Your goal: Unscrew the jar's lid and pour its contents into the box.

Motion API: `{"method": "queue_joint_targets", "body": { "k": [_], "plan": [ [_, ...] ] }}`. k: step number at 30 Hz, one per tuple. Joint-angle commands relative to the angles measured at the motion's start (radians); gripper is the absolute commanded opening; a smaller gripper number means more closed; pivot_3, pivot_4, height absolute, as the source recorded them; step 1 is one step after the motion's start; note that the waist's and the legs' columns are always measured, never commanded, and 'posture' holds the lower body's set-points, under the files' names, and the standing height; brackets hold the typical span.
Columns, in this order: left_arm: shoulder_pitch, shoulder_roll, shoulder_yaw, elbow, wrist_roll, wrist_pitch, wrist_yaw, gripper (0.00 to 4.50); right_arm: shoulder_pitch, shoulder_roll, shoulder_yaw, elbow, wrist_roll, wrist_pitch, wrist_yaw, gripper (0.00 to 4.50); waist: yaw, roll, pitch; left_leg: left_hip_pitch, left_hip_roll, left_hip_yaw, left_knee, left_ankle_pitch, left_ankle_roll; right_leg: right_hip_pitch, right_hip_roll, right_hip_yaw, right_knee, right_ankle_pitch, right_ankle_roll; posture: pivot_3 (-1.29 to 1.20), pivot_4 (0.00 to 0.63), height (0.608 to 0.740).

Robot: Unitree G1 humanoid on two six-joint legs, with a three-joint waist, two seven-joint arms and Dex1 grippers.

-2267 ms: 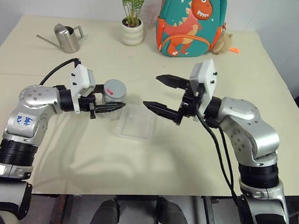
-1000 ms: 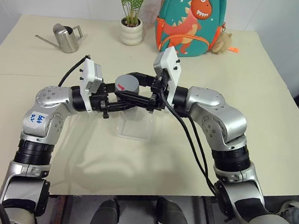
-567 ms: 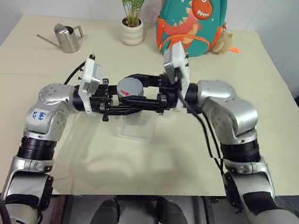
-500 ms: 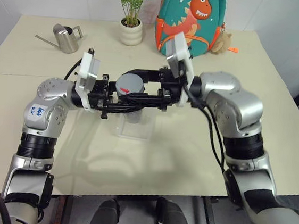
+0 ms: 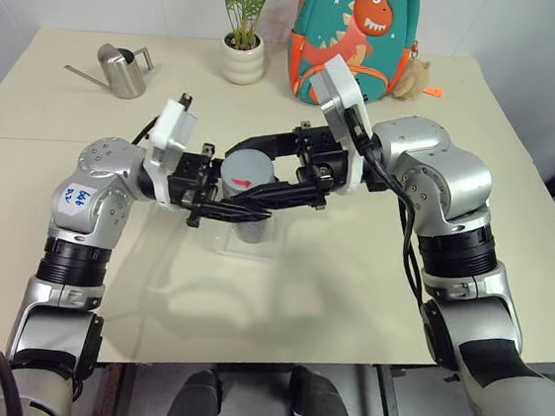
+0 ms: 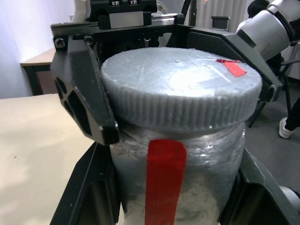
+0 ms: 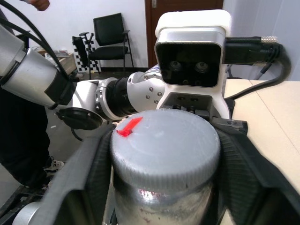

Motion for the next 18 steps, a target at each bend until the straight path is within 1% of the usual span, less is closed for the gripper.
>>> {"method": "queue_joint_targets", "body": {
  "k": [1, 5, 10, 18],
  "plan": [
    [-0.013, 0.015, 0.023, 0.012, 0.016, -0.012, 0.029, 2.0, 0.0, 0.001, -0.044, -0.058, 0.033, -0.015, -0.03, 4.48, 0.001, 0.0, 0.0, 0.0, 0.0, 0.0, 0.0, 0.0, 0.0, 0.0, 0.0, 0.0, 0.0, 0.0, 0.0, 0.0, 0.15, 0.74],
    [-0.014, 0.022, 0.051, 0.064, 0.039, -0.044, 0.071, 2.0, 0.04, -0.004, -0.074, -0.078, 0.003, -0.06, -0.111, 4.48, 0.002, 0.0, 0.0, 0.0, 0.0, 0.0, 0.0, 0.0, 0.0, 0.0, 0.0, 0.0, 0.0, 0.0, 0.0, 0.0, 0.15, 0.74],
    [-0.009, 0.001, 0.063, 0.095, 0.072, -0.09, 0.139, 2.0, 0.087, -0.008, -0.046, -0.107, -0.06, -0.07, -0.222, 4.48, 0.003, 0.0, 0.0, 0.0, 0.0, 0.0, 0.0, 0.0, 0.0, 0.0, 0.0, 0.0, 0.0, 0.0, 0.0, 0.0, 0.15, 0.74],
    [-0.004, -0.021, 0.047, 0.076, 0.069, -0.091, 0.155, 2.0, 0.09, 0.053, -0.019, -0.103, -0.096, -0.049, -0.34, 4.48, 0.0, 0.0, 0.0, 0.0, 0.0, 0.0, 0.0, 0.0, 0.0, 0.0, 0.0, 0.0, 0.0, 0.0, 0.0, 0.0, 0.15, 0.74]
  ]
}}
